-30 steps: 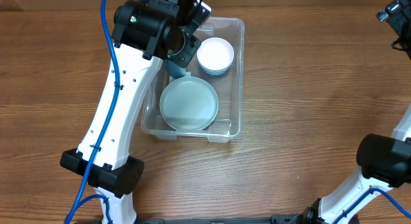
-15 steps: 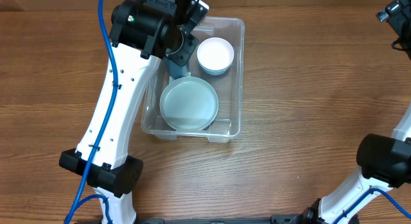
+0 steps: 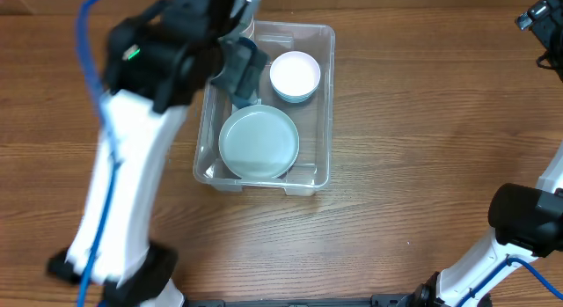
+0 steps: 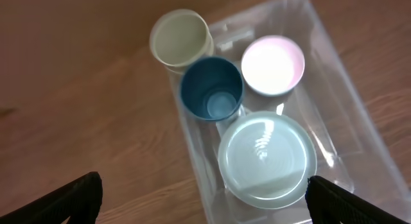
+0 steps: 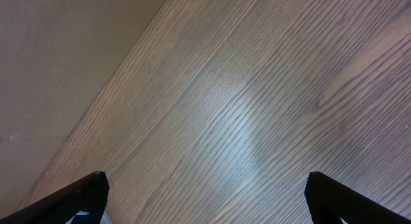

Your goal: Pack container

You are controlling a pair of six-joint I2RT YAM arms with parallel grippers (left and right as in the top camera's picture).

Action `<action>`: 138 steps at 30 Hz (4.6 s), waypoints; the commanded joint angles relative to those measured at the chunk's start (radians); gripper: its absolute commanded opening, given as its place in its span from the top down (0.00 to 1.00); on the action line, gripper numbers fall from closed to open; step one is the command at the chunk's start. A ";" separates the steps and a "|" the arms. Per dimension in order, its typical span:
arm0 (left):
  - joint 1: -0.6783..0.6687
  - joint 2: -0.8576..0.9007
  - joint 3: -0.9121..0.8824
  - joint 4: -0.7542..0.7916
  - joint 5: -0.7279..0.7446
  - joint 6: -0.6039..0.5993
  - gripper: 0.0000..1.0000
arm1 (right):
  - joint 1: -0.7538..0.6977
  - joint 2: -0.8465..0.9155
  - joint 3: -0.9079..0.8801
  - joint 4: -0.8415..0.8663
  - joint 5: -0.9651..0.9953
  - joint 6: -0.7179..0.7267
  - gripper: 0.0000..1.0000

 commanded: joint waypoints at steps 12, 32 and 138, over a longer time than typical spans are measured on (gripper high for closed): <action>0.006 -0.154 0.007 -0.013 -0.032 -0.026 0.00 | 0.000 -0.002 0.006 0.005 0.013 0.008 0.00; 0.290 -0.711 -0.683 0.661 0.313 0.055 0.00 | 0.000 -0.002 0.006 0.005 0.013 0.008 0.00; 0.385 -1.782 -2.425 1.472 0.452 0.092 0.00 | 0.441 -1.338 -1.587 1.411 -0.043 -0.007 0.00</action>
